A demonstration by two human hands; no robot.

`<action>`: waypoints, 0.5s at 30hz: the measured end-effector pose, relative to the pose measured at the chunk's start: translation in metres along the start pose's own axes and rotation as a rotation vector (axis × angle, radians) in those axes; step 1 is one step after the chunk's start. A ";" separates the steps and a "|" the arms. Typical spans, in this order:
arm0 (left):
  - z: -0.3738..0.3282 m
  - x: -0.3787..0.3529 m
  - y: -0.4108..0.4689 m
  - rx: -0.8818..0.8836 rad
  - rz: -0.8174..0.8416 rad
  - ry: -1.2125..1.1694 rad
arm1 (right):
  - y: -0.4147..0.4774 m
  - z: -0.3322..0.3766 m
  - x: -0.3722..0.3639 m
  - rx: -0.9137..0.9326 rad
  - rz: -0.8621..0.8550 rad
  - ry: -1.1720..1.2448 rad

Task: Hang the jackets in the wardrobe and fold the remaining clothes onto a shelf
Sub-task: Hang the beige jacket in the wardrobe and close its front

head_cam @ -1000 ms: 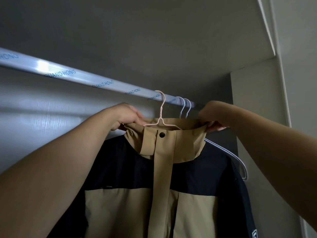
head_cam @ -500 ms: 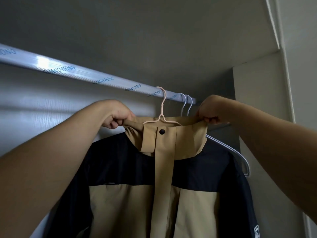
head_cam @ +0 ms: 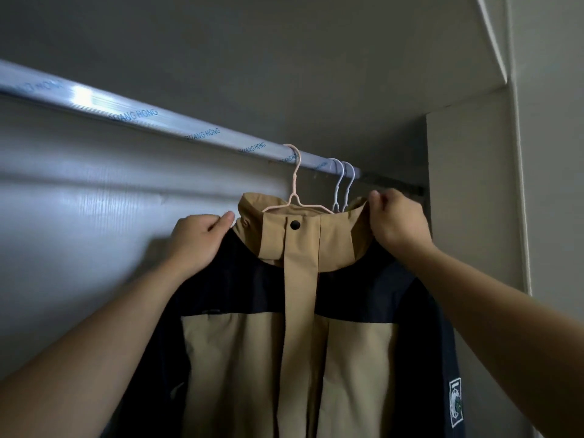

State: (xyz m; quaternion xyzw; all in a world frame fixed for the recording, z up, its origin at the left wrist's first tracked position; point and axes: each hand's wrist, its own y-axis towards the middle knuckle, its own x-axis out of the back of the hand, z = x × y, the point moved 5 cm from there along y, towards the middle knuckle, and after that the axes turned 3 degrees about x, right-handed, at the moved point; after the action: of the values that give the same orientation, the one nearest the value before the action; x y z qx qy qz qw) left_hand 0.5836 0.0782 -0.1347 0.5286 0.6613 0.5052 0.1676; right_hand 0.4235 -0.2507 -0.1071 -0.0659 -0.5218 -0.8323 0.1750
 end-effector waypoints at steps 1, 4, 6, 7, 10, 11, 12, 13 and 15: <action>0.002 0.000 -0.008 -0.059 -0.035 0.018 | -0.010 -0.005 -0.001 0.018 -0.010 -0.074; 0.011 0.003 -0.019 -0.100 -0.144 0.093 | -0.036 -0.022 -0.009 0.028 0.037 -0.206; 0.019 0.003 -0.021 -0.041 -0.178 0.174 | -0.044 -0.029 -0.015 0.076 0.079 -0.240; 0.022 0.002 -0.021 -0.020 -0.185 0.207 | -0.046 -0.030 -0.016 0.118 0.087 -0.258; 0.020 -0.002 -0.024 -0.021 -0.186 0.235 | -0.044 -0.027 -0.019 0.207 0.054 -0.308; 0.018 -0.003 -0.025 -0.033 -0.185 0.246 | -0.042 -0.024 -0.019 0.222 0.040 -0.317; 0.017 -0.005 -0.026 -0.031 -0.184 0.262 | -0.039 -0.019 -0.021 0.240 0.030 -0.322; 0.017 -0.006 -0.027 -0.029 -0.191 0.280 | -0.037 -0.014 -0.022 0.257 0.024 -0.323; 0.018 -0.009 -0.028 -0.009 -0.193 0.297 | -0.033 -0.005 -0.025 0.290 0.017 -0.309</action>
State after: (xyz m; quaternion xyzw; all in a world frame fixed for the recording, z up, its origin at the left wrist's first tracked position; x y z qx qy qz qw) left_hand 0.5862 0.0814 -0.1688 0.3816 0.7241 0.5623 0.1183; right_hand 0.4353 -0.2365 -0.1448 -0.1714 -0.6564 -0.7268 0.1074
